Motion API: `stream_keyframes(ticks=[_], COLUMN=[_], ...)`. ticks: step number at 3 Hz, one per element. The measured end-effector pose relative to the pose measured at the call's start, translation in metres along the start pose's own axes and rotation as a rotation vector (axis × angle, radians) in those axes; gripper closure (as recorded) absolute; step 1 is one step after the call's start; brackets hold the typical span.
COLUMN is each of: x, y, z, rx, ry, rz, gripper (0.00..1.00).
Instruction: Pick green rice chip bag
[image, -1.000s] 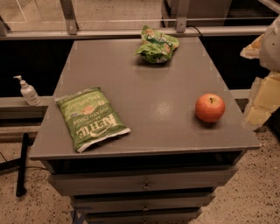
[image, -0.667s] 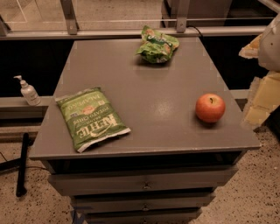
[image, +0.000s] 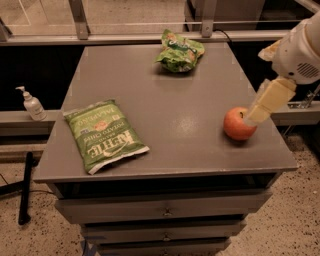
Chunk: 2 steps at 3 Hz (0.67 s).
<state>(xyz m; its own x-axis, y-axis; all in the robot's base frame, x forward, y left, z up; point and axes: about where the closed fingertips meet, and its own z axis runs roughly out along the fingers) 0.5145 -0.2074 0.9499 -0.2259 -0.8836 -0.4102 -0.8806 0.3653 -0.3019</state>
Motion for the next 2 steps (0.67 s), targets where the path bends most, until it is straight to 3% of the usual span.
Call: stream_keyframes(ticks=[1, 2], x=[-0.019, -0.058], y=[-0.041, -0.088], z=[0.035, 0.062], rx=[0.071, 0.156], ry=[-0.146, -0.297], rz=[0.041, 0.051], gripper=[0.0, 0.0])
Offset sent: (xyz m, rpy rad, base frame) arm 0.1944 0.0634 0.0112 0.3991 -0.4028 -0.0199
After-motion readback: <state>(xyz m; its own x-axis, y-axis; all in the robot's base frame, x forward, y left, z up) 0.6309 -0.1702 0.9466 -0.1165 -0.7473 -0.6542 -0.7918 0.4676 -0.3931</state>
